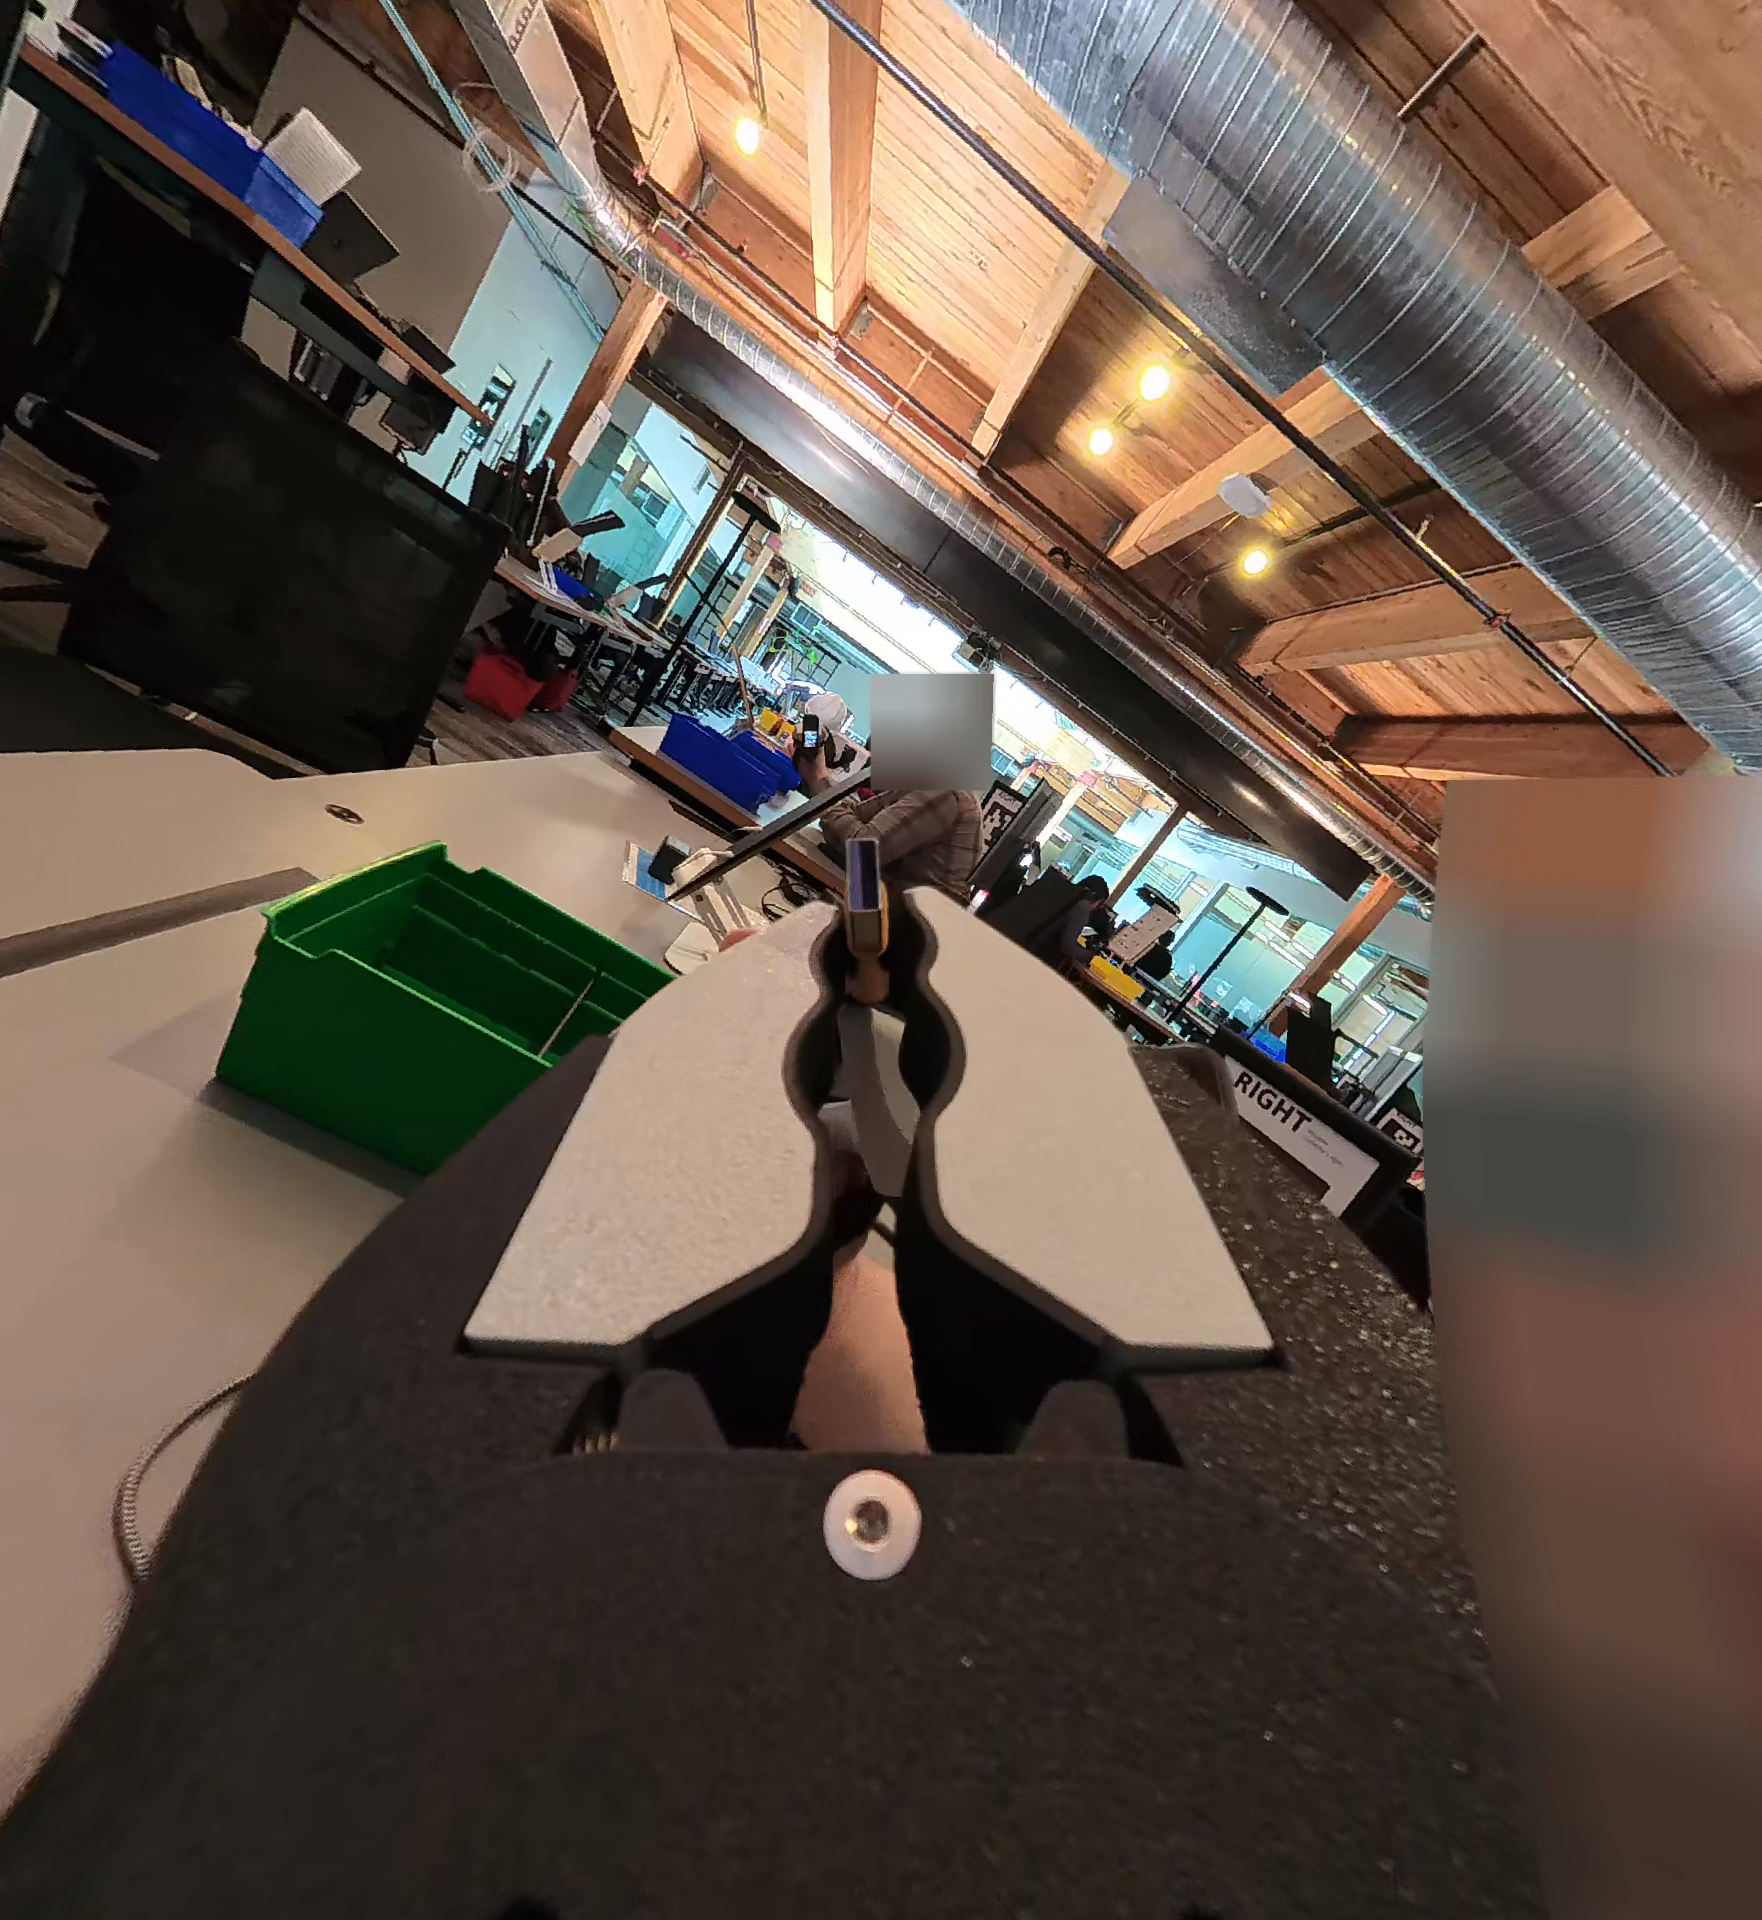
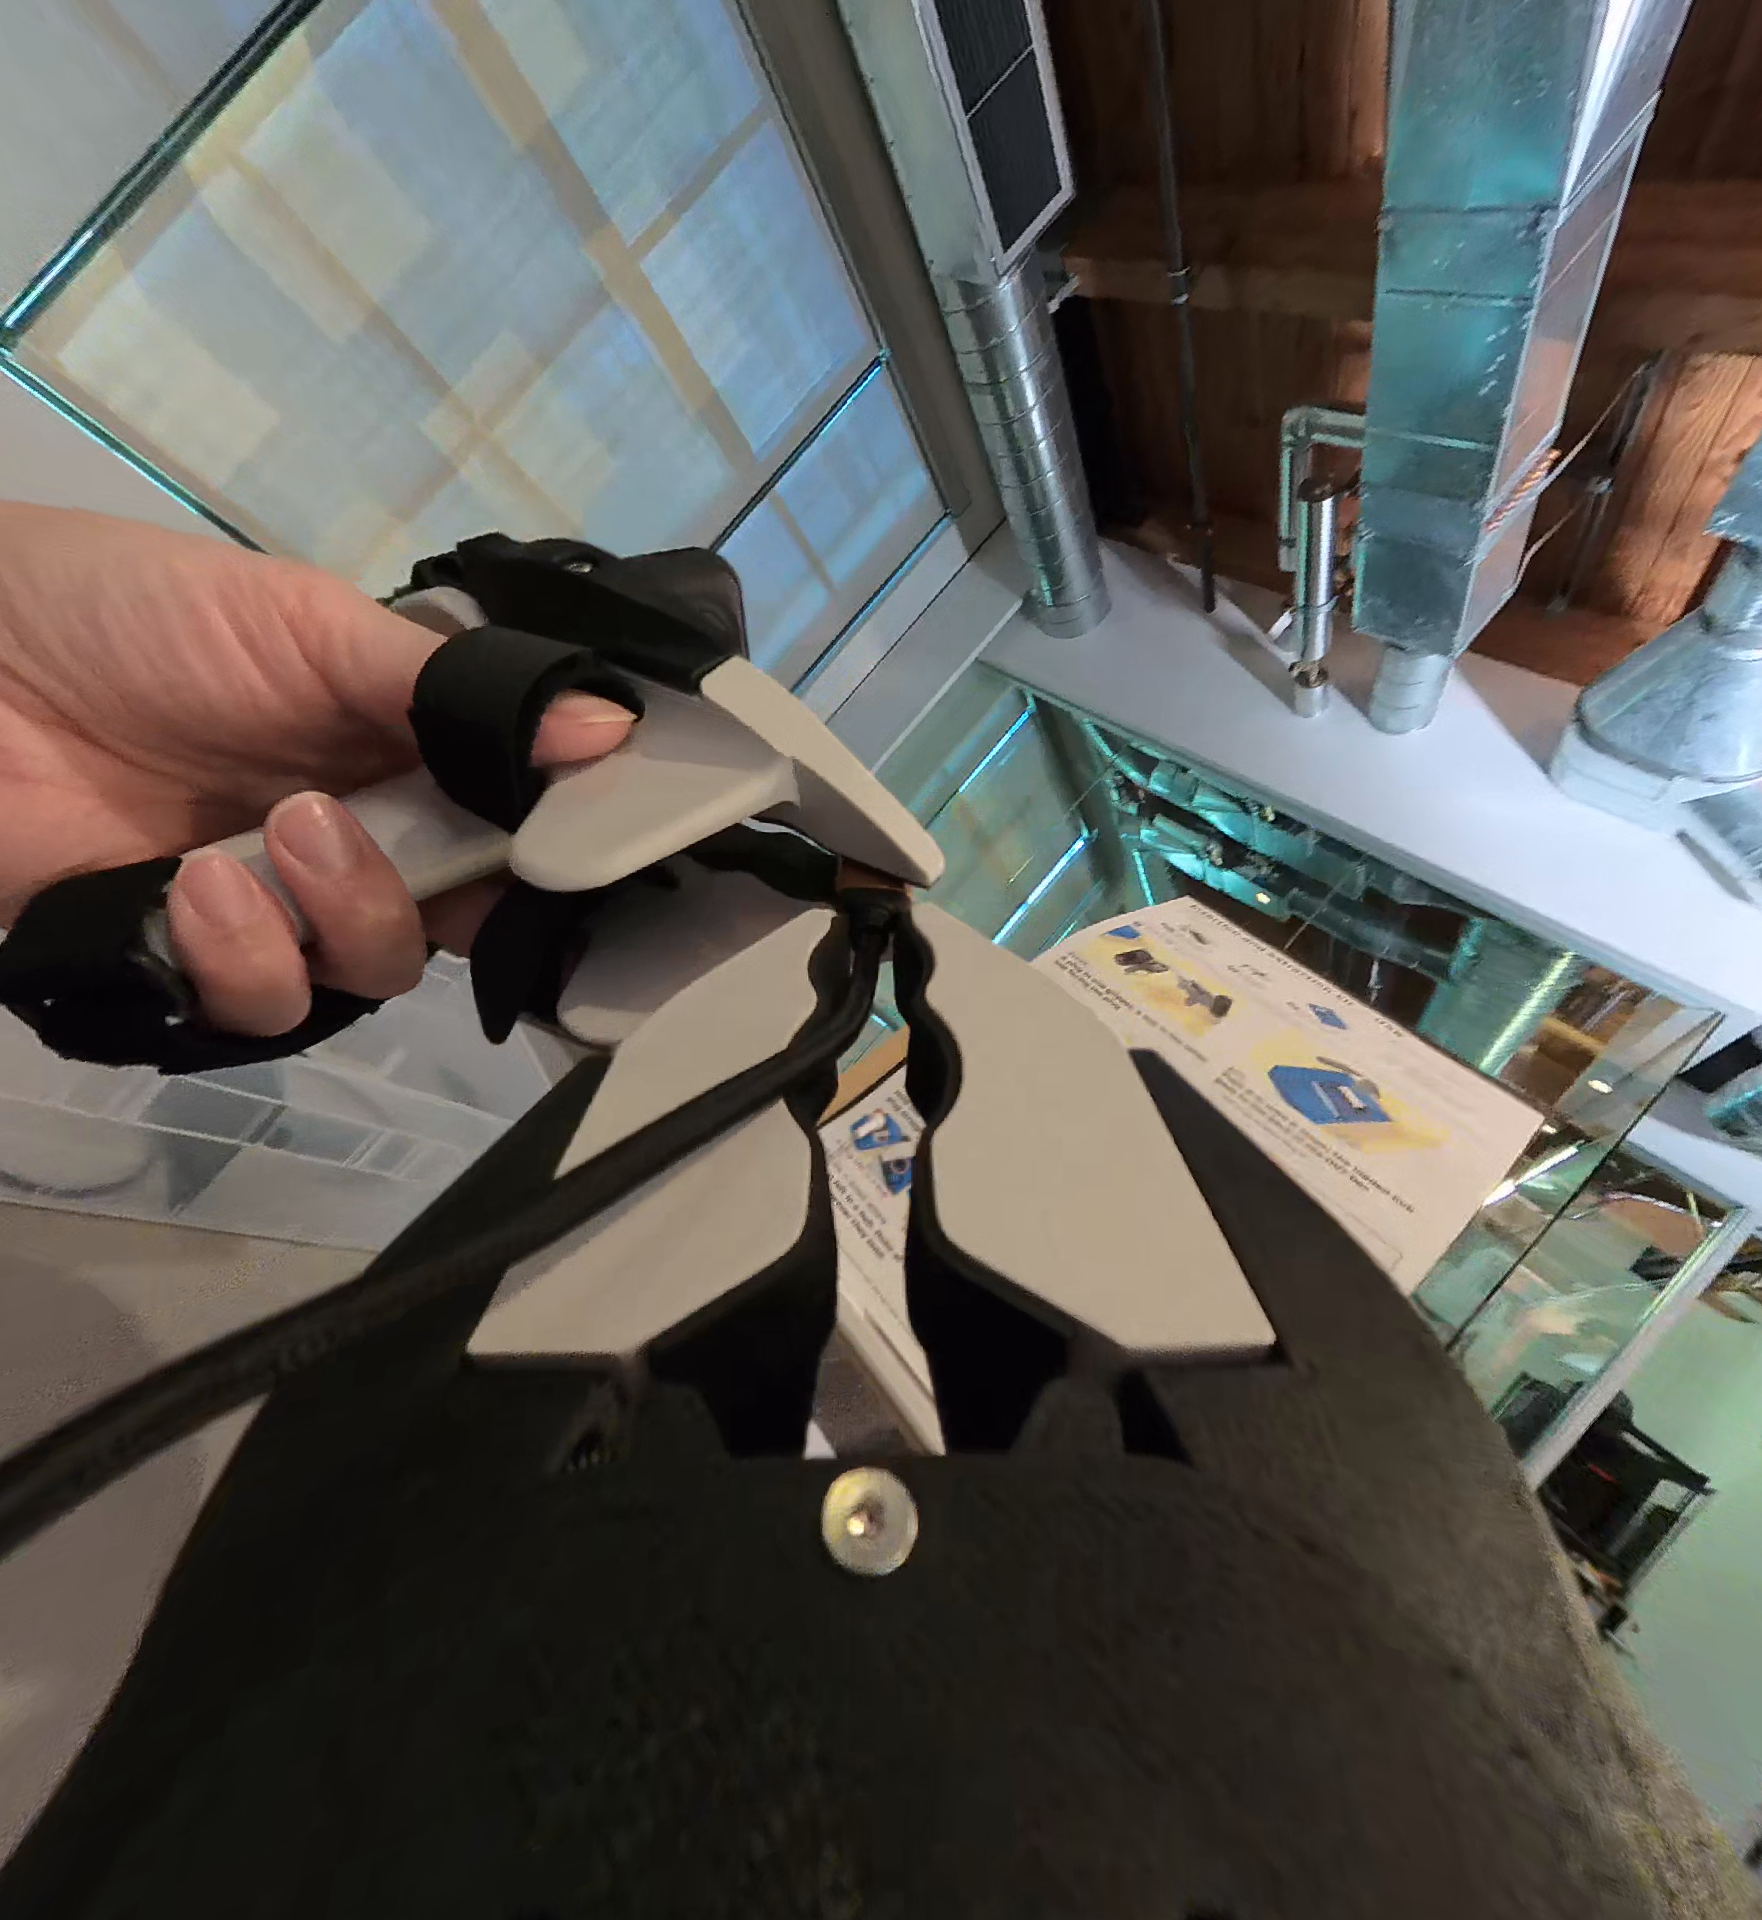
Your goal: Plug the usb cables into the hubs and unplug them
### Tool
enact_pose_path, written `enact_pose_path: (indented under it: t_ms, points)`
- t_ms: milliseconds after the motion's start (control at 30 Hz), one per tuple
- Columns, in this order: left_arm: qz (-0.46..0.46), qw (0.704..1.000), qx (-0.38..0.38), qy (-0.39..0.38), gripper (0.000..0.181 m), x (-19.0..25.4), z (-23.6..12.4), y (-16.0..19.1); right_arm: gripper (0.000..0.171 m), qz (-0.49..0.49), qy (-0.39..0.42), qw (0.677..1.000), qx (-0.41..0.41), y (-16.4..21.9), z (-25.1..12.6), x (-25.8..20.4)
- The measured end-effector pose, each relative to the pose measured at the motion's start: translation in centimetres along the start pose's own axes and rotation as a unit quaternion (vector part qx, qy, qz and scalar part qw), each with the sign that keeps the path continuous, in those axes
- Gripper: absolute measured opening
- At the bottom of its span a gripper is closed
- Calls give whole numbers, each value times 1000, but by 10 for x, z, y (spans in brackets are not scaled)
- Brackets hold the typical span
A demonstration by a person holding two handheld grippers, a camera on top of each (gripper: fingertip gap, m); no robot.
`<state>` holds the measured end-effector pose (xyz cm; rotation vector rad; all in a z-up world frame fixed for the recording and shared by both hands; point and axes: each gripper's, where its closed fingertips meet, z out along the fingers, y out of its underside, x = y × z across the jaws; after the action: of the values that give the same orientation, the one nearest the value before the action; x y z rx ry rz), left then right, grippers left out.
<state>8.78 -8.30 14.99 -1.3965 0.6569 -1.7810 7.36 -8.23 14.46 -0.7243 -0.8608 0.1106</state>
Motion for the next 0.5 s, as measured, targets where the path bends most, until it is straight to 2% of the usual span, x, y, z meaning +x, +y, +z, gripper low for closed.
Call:
enact_pose_path:
  t_ms: [33,167,233,300,333,367,433,467,500]
  points:
    - [-3,1000,0,1,7,-1,0,0,8,2,-1,1000,-4,1,0,0]
    - [9,1000,1,20,10,-1,-2,-4,8,2,-2,1000,-9,1,0,2]
    - [83,996,45,-6,17,-9,-13,-23,8,9,18,1000,-8,-1,-4,16]
    - [209,967,72,-125,22,-43,-35,-39,8,20,33,999,-18,-1,-9,34]
    - [261,940,84,-204,24,-66,-49,-46,8,22,42,999,-21,-2,-13,44]
    - [304,910,88,-268,33,-87,-62,-50,8,23,53,998,-21,-2,-17,53]
    - [357,864,56,-349,59,-128,-79,-42,8,25,67,997,-31,0,-22,68]
    - [355,856,43,-374,73,-150,-84,-34,8,26,70,996,-38,3,-24,73]
    - [349,859,33,-373,82,-167,-85,-23,8,26,74,996,-42,5,-26,78]
